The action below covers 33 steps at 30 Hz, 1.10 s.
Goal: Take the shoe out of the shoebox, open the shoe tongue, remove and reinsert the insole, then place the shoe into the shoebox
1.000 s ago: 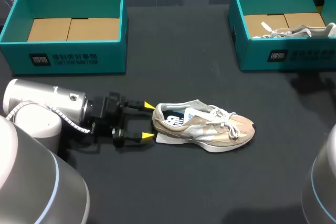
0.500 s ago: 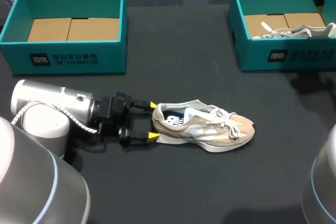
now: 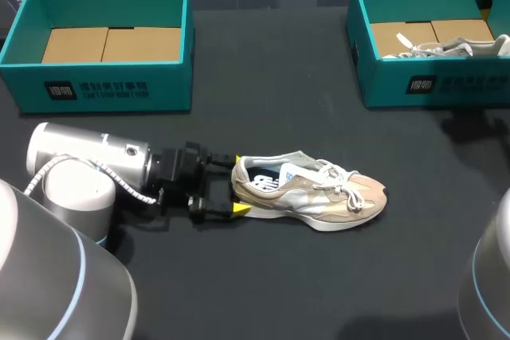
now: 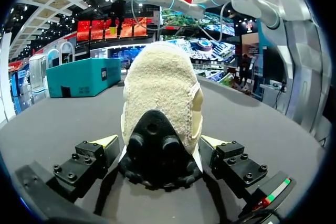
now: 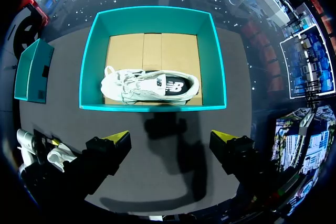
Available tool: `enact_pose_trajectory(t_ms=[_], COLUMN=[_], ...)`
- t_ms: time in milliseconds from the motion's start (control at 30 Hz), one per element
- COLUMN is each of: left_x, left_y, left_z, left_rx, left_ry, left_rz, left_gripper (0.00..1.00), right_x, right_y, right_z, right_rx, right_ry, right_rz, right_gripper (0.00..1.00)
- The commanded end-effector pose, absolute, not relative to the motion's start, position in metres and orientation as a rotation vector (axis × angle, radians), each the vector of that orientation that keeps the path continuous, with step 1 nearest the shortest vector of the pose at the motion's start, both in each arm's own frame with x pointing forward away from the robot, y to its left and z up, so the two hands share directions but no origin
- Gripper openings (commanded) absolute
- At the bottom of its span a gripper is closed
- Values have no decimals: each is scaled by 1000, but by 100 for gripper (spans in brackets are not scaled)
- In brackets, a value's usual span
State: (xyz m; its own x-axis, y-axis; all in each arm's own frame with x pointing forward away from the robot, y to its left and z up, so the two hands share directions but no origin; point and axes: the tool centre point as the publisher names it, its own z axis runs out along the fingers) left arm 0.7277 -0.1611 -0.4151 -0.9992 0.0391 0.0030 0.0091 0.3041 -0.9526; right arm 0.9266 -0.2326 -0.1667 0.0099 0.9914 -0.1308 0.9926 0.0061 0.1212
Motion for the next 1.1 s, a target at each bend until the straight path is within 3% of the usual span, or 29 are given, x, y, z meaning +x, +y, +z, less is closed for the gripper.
enact_pose_trajectory(t_ms=[33, 833, 867, 900, 933, 967, 1100], left_x=[730, 727, 726, 726, 725, 725, 722], left_y=[-169, -189, -189, -189, -189, -188, -186], left_z=[-418, -419, -419, -419, -419, -419, -418], left_rx=[-53, -129, -132, -134, -137, -140, -144], left_ry=[-2520, -2492, -2490, -2488, -2486, -2484, -2481], left_rz=[1834, 1839, 1840, 1841, 1842, 1843, 1843], left_gripper=[100, 100, 91, 56, 34, 0, 0], right_x=[927, 927, 927, 927, 927, 927, 927], right_y=[-233, -233, -233, -233, -233, -233, -233], right_z=[-167, -167, -167, -167, -167, -167, -167], right_rx=[2098, 2098, 2098, 2098, 2098, 2098, 2098], right_ry=[2093, 2093, 2093, 2093, 2093, 2093, 2093], right_rz=[-10, -10, -10, -10, -10, -10, -10], right_gripper=[100, 100, 100, 100, 100, 100, 100])
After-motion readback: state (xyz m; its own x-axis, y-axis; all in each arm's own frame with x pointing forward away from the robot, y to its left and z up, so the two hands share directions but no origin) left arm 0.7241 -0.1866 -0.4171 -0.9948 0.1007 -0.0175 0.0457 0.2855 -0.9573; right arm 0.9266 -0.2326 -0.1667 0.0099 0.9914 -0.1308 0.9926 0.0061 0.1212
